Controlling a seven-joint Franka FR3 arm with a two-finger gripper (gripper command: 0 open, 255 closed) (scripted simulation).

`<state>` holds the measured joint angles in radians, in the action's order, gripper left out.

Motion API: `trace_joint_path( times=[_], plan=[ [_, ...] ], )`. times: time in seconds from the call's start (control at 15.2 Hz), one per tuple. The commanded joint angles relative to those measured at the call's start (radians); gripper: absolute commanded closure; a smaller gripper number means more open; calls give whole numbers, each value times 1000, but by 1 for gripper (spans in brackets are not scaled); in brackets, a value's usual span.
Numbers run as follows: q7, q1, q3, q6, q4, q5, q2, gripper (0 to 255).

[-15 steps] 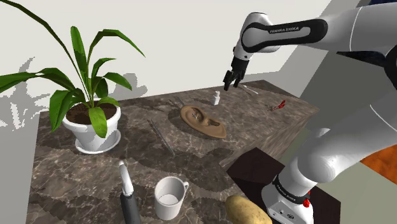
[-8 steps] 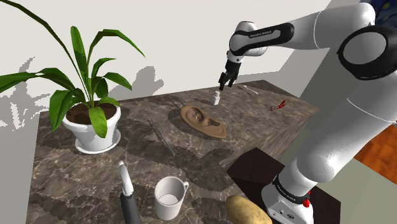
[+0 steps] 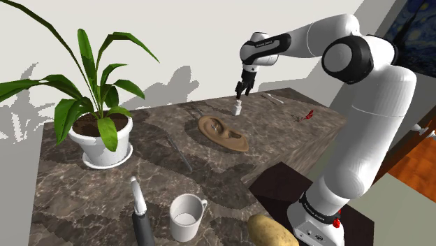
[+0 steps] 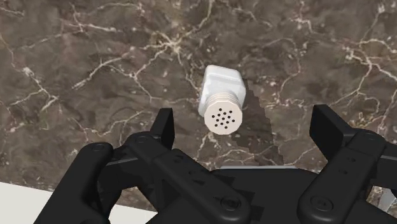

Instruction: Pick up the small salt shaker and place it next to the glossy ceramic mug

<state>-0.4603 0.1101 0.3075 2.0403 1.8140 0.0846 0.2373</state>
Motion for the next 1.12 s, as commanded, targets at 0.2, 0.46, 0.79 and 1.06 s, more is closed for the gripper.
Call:
trace_joint_path(
  times=[0.2, 0.46, 0.79, 1.06],
  plan=[
    [-26, 14, -2, 49, -10, 21, 63, 0],
    [-31, 16, -5, 90, 13, 29, 83, 0],
    [-31, 16, -5, 90, 13, 29, 83, 0],
    [-31, 16, -5, 90, 13, 29, 83, 255]
  ],
)
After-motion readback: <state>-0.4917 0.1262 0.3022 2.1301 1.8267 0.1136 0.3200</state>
